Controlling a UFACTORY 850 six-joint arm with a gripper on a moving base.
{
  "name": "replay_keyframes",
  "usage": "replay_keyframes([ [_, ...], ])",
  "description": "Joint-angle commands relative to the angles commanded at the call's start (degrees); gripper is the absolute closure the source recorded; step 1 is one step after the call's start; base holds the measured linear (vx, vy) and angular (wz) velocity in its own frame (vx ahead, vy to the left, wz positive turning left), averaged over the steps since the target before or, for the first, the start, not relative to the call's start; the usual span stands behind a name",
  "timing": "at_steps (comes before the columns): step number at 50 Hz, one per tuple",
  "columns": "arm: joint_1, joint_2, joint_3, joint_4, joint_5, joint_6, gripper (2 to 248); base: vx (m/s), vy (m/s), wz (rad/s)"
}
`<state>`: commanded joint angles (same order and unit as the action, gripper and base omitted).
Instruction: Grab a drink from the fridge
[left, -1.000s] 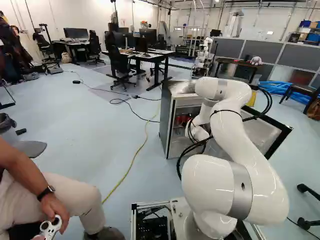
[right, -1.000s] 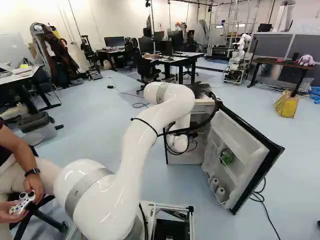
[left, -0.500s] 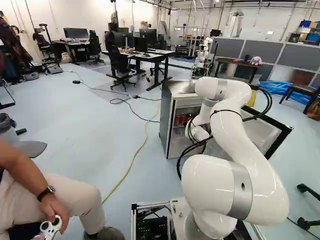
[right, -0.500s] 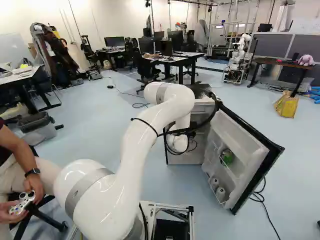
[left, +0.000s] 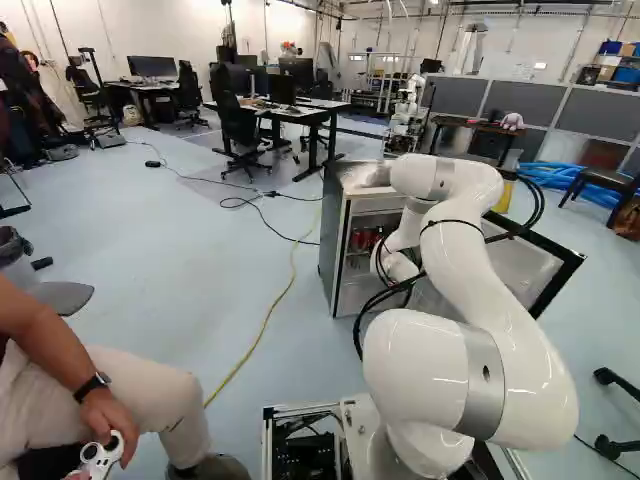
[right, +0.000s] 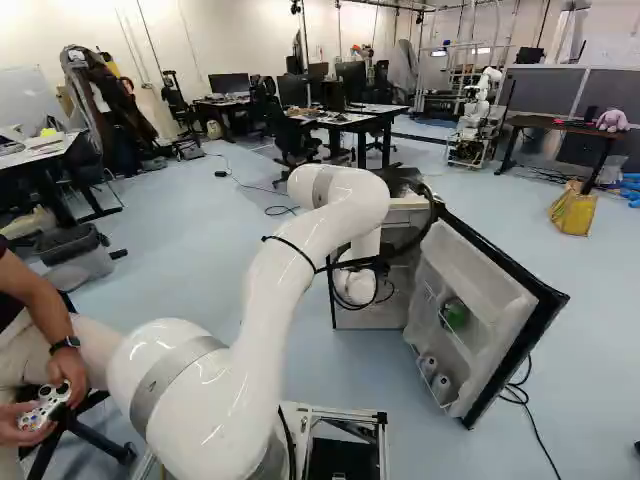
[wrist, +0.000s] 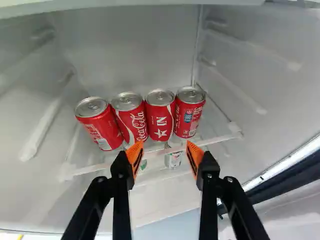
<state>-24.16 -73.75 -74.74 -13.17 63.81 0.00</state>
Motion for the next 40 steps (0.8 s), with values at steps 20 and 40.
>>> replay_keyframes([
  [20, 0.0, -0.01, -0.01, 0.0, 0.0, 0.0, 108, 0.0, 0.0, 0.0],
  [40, -0.16, -0.66, -1.24, 0.0, 0.68, 0.0, 108, 0.0, 0.0, 0.0],
])
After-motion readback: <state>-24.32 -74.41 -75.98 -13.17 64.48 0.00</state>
